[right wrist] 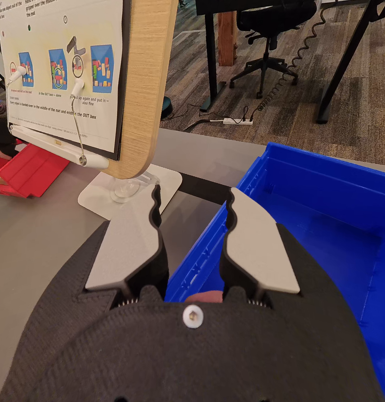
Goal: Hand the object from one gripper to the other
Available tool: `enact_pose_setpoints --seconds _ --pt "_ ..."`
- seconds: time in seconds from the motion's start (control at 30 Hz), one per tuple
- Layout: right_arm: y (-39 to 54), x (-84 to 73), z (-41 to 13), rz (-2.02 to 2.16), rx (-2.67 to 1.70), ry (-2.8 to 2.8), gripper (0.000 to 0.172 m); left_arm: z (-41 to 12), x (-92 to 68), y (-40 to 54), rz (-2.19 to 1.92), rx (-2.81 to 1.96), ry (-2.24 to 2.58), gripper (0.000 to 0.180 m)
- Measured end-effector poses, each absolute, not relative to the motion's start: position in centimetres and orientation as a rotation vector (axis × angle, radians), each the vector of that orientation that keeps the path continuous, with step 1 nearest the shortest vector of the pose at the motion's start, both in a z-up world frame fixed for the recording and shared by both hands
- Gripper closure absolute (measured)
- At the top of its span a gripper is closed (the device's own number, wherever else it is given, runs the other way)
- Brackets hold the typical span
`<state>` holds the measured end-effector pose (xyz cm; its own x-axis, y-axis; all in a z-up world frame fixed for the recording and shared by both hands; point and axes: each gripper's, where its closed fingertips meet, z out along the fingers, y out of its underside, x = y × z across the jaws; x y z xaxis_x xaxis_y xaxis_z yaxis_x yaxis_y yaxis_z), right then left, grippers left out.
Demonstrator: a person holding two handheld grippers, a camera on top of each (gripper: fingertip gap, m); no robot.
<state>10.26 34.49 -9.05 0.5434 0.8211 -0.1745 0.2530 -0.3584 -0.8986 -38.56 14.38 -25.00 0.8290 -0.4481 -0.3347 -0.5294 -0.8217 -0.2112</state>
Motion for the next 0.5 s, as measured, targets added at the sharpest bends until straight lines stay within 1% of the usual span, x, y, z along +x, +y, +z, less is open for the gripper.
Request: enact_pose_setpoints --seconds 0.03,0.1,0.13,0.3,0.4,0.43,0.47,0.5 --pt "34.5 10.3 -9.0 0.797 -1.882 -0.877 0.115 -24.9 -38.7 14.3 0.39 -2.698 0.753 0.135" --pt "34.5 10.2 -9.1 0.797 -1.883 -0.878 0.115 -24.7 -38.2 14.5 0.366 -2.646 0.799 0.141" --pt "34.5 10.2 -9.1 0.796 -1.885 -0.879 0.115 -24.7 -38.0 14.4 0.366 -2.653 0.812 0.136" --pt "34.5 10.2 -9.1 0.795 -1.883 -0.881 0.115 -24.6 -35.8 15.1 0.341 -2.577 0.946 0.137" --pt "34.5 10.3 -9.0 0.797 -1.883 -0.878 0.116 -26.1 -36.3 14.0 0.298 -2.654 0.952 0.138" --pt "34.5 10.4 -9.0 0.797 -1.883 -0.877 0.116 -26.2 -36.5 13.6 0.265 -2.672 0.929 0.147" --pt "34.5 10.4 -9.0 0.798 -1.881 -0.874 0.116 -26.2 -37.1 13.4 0.285 -2.696 0.905 0.146" --pt "34.5 10.4 -9.0 0.799 -1.881 -0.874 0.115 -26.3 -37.5 13.1 0.303 -2.711 0.904 0.15"
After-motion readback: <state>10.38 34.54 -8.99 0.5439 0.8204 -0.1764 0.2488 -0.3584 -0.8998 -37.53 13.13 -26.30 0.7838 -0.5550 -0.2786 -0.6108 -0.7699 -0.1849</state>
